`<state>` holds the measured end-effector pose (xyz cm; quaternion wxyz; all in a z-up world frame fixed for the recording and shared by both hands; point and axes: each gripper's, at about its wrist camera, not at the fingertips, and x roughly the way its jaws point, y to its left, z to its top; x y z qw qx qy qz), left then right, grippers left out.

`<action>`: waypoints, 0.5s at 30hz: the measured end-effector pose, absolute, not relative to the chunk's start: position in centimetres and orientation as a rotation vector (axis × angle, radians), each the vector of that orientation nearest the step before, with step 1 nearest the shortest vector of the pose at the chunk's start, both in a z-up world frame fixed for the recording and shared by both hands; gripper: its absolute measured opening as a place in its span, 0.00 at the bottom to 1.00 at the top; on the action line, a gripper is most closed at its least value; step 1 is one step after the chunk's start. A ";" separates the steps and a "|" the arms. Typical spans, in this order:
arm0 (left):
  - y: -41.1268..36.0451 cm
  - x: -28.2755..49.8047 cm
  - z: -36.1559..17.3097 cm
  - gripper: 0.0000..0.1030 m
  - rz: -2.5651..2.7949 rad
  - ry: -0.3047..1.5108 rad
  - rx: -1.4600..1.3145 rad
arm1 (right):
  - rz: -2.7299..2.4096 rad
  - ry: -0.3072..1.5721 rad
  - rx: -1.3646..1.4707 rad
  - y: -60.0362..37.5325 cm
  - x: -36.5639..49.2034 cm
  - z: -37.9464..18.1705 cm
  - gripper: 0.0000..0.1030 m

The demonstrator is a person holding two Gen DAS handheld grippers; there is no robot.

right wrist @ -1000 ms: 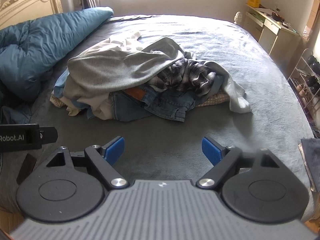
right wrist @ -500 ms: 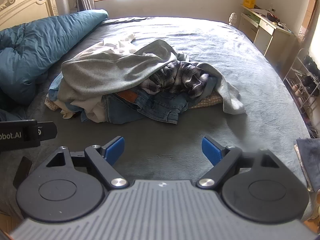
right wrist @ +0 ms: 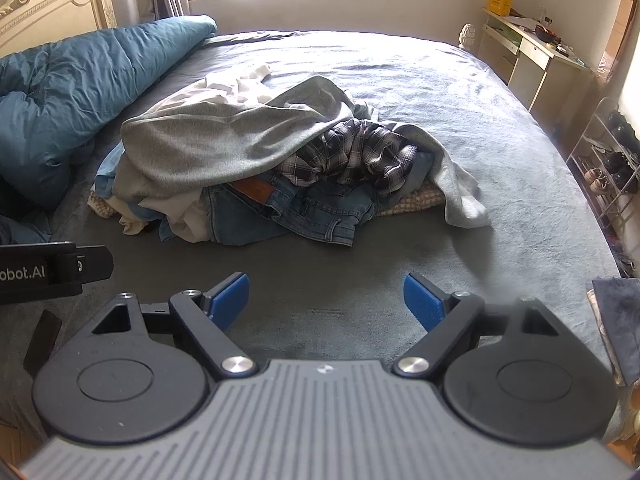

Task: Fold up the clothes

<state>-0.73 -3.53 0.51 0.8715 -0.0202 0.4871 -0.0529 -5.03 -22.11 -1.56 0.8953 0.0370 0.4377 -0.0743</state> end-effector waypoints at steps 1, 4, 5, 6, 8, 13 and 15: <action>-3.5 -0.7 0.5 0.99 -0.110 1.019 -0.042 | -0.154 0.909 0.077 -22.1 -5.0 -1.6 0.82; -3.6 -0.8 0.3 0.99 -0.108 1.020 -0.038 | -0.154 0.912 0.080 -22.1 -5.0 -1.7 0.82; -3.6 -0.8 0.3 0.99 -0.109 1.020 -0.036 | -0.155 0.913 0.081 -22.1 -5.0 -1.7 0.82; -3.7 -0.9 0.2 0.99 -0.109 1.020 -0.035 | -0.155 0.913 0.081 -22.1 -5.0 -1.8 0.82; -3.7 -0.9 0.2 0.99 -0.111 1.021 -0.033 | -0.156 0.911 0.080 -22.1 -5.0 -1.7 0.82; -3.8 -0.8 0.0 0.99 -0.111 1.027 -0.029 | -0.158 0.912 0.083 -22.2 -5.0 -1.9 0.82; -3.9 -0.7 0.0 0.99 -0.110 1.031 -0.028 | -0.158 0.914 0.084 -22.2 -5.0 -1.9 0.82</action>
